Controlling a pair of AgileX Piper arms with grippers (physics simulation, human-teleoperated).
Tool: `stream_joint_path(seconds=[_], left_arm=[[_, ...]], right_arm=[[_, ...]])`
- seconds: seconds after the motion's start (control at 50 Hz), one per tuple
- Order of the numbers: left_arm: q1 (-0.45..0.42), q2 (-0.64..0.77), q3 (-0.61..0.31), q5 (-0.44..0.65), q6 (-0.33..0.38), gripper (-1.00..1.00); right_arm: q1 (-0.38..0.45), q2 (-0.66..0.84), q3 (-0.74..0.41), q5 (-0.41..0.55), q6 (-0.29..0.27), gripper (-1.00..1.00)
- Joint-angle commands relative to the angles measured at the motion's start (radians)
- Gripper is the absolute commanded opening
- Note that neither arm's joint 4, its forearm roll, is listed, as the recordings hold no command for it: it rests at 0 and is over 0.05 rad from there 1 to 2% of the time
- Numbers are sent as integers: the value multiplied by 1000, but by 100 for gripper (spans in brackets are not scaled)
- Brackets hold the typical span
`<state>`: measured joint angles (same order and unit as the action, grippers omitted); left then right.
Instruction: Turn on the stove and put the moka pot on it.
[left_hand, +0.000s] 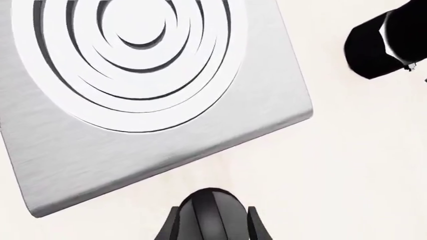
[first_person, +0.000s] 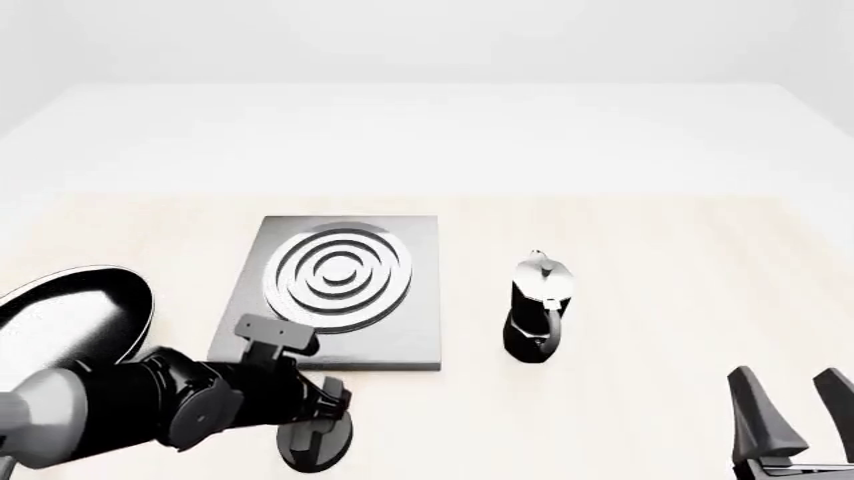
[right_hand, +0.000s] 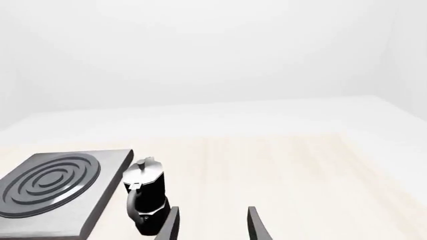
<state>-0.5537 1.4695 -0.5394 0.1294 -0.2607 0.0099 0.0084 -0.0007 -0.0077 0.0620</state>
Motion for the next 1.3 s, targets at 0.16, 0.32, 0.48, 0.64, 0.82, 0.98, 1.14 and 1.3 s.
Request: stream_joint_path(seconds=[0.16, 0.32, 0.48, 0.64, 0.82, 0.98, 1.14, 1.3], left_arm=[[-5, 25, 27, -39, -9, 100], [16, 36, 41, -67, -8, 100], [63, 44, 39, -76, 11, 100], [118, 63, 48, -106, 35, 100], [152, 61, 79, -136, 45, 100], [175, 50, 104, -146, 42, 100], [197, 20, 117, -140, 60, 100], [226, -24, 110, -112, 87, 100]], right_arm=[[1, 3, 0, 0, 1, 100], [4, 14, 0, -6, -2, 100], [6, 20, 0, -9, -5, 100], [6, 20, 0, -10, -8, 100], [5, 17, 0, -8, -12, 100], [7, 17, 0, -8, -15, 100], [8, 15, 0, -6, -19, 100], [9, 12, 0, -5, -23, 100]])
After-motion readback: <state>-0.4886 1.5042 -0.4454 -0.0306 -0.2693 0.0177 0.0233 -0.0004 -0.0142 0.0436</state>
